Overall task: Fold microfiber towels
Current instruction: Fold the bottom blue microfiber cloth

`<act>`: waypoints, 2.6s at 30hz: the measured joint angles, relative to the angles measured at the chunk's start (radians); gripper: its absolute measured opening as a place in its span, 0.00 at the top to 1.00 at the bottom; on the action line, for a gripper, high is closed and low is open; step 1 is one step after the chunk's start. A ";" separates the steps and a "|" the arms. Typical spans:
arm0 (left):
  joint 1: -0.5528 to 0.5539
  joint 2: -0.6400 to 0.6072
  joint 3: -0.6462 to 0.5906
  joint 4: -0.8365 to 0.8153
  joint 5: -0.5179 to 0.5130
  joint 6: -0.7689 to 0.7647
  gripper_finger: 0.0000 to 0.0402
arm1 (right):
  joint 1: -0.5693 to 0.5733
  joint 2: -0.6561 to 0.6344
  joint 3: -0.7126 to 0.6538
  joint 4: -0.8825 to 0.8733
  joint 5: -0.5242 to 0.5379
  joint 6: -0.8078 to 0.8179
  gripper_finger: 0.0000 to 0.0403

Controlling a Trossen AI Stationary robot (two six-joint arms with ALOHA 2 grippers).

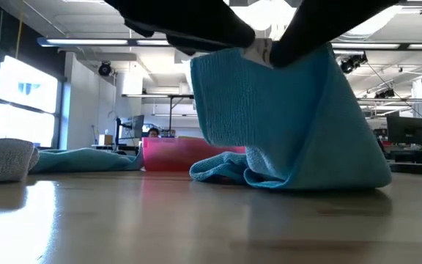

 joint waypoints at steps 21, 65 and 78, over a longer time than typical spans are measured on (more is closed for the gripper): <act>0.033 0.000 0.000 -0.063 0.035 -0.141 0.76 | -0.003 0.000 0.019 -0.056 0.034 -0.003 1.00; 0.301 -0.011 0.925 -1.003 0.157 -0.051 1.00 | 0.171 -0.200 -0.106 -0.272 0.403 0.399 0.70; 0.383 -0.011 0.947 -1.037 0.427 -0.169 1.00 | 0.080 -0.199 -0.241 -0.087 0.611 0.306 0.70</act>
